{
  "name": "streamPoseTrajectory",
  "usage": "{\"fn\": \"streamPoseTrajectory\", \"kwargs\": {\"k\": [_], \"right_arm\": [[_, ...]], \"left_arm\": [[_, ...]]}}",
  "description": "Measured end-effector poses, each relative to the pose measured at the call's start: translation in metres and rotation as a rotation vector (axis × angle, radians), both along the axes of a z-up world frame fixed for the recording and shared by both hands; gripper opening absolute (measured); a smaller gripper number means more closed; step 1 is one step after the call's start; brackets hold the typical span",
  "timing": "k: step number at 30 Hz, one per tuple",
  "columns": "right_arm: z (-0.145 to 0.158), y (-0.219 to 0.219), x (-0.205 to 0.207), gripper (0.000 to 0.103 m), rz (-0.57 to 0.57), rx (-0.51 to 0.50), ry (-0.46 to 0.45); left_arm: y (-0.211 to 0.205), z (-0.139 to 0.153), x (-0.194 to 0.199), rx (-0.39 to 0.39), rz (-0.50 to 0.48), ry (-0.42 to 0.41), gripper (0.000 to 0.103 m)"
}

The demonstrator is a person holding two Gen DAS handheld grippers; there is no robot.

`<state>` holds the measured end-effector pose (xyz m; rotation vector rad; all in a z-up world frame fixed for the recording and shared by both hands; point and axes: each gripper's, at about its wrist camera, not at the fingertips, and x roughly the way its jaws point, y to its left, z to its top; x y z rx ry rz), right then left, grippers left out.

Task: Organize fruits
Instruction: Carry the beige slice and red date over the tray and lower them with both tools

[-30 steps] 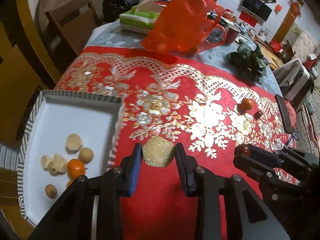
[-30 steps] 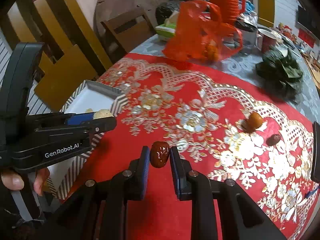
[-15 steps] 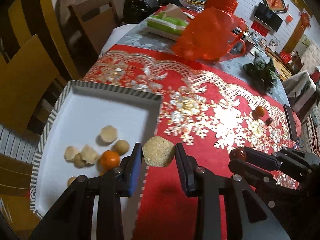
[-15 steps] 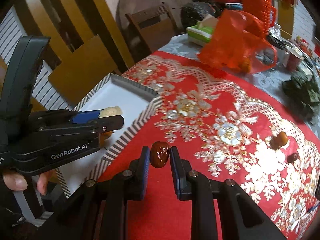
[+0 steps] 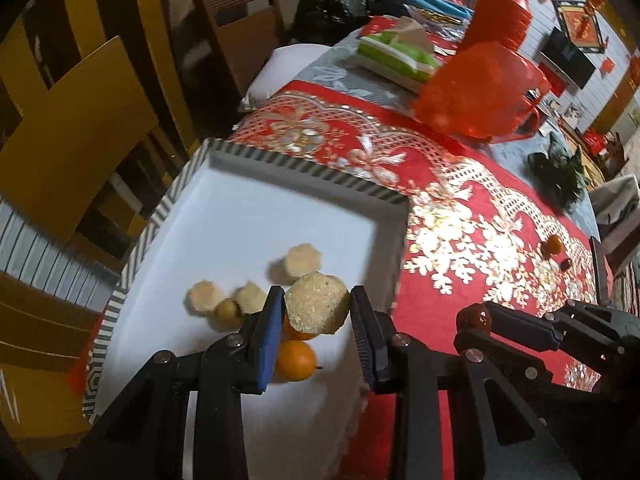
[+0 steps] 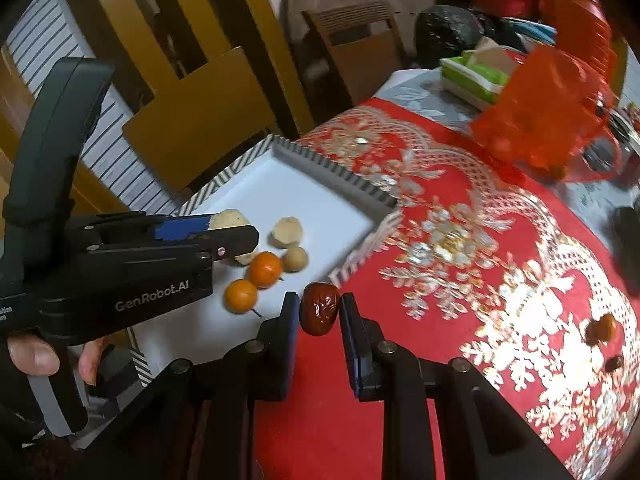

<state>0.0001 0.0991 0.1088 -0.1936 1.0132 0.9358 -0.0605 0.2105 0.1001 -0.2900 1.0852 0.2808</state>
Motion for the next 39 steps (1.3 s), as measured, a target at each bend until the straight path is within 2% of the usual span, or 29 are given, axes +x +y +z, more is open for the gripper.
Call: {"fn": "streamPoseTrajectory", "kwargs": {"k": [6, 19, 24, 32, 39], "right_arm": [[-0.003, 0.023, -0.004, 0.023, 0.052, -0.009, 0.009], [-0.029, 0.071, -0.001, 0.023, 0.117, -0.053, 0.053], [-0.031, 0.094, 0.008, 0.023, 0.133, -0.056, 0.044], [-0.054, 0.127, 0.023, 0.023, 0.155, -0.100, 0.074], [-0.054, 0.128, 0.032, 0.023, 0.136, -0.098, 0.082]], "left_arm": [[0.025, -0.008, -0.011, -0.009, 0.055, 0.017, 0.032], [0.064, -0.037, -0.039, -0.044, 0.134, 0.075, 0.032], [0.071, -0.042, -0.045, -0.053, 0.145, 0.084, 0.032], [0.074, -0.048, -0.046, -0.064, 0.136, 0.095, 0.032], [0.076, -0.053, -0.044, -0.072, 0.130, 0.102, 0.033]]}}
